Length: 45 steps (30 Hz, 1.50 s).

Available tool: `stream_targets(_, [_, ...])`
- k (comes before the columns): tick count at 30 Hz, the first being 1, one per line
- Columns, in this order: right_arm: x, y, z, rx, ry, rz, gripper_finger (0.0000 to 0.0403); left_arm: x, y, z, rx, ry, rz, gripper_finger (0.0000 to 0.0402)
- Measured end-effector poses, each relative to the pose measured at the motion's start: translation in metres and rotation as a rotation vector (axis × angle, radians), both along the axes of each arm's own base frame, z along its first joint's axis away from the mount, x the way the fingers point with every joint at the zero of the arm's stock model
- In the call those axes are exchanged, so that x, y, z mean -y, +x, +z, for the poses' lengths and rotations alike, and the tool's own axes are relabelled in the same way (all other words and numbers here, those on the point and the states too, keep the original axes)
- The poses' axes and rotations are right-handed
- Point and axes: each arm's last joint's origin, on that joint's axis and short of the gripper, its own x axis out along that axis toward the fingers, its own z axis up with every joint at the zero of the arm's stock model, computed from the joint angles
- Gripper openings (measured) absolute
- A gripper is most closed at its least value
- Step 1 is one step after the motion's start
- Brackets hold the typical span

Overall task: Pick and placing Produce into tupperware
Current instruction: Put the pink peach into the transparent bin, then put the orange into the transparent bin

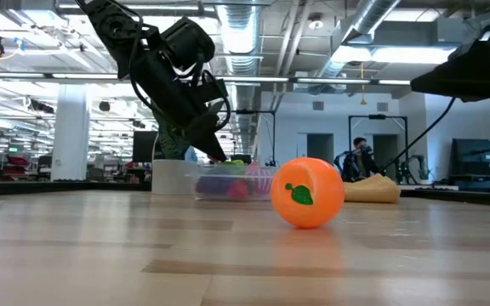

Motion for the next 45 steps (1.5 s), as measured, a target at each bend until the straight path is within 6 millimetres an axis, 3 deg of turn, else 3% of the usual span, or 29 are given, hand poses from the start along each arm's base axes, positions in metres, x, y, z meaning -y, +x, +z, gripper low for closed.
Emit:
stream_targets(5, [0.000, 0.000, 0.000, 0.001, 0.002, 0.000, 0.0244, 0.000, 0.000, 0.000, 0.000, 0.000, 0.000, 0.0109])
stream_targets(16, [0.000, 0.000, 0.000, 0.002, 0.003, 0.000, 0.0244, 0.000, 0.000, 0.000, 0.002, -0.003, 0.004, 0.0193])
stream_targets(24, [0.000, 0.000, 0.000, 0.003, 0.005, -0.001, 0.0244, 0.012, 0.000, 0.012, 0.038, 0.009, -0.052, 0.0204])
stream_targets(28, [0.001, 0.002, 0.001, 0.008, 0.023, -0.014, 0.0244, 0.030, -0.002, 0.028, 0.095, -0.028, -0.162, 0.0204])
stream_targets(33, [0.005, 0.005, 0.000, 0.009, 0.061, -0.041, 0.0244, 0.067, -0.001, 0.039, 0.142, -0.068, -0.341, 0.0204])
stream_targets(39, [0.007, 0.011, -0.005, -0.010, 0.083, -0.026, 0.0244, 0.119, -0.006, 0.035, 0.189, -0.097, -0.547, 0.0204])
stream_targets(45, [0.011, 0.016, -0.009, -0.015, 0.106, -0.062, 0.0244, 0.155, -0.019, 0.024, 0.348, -0.126, -0.695, 0.0204])
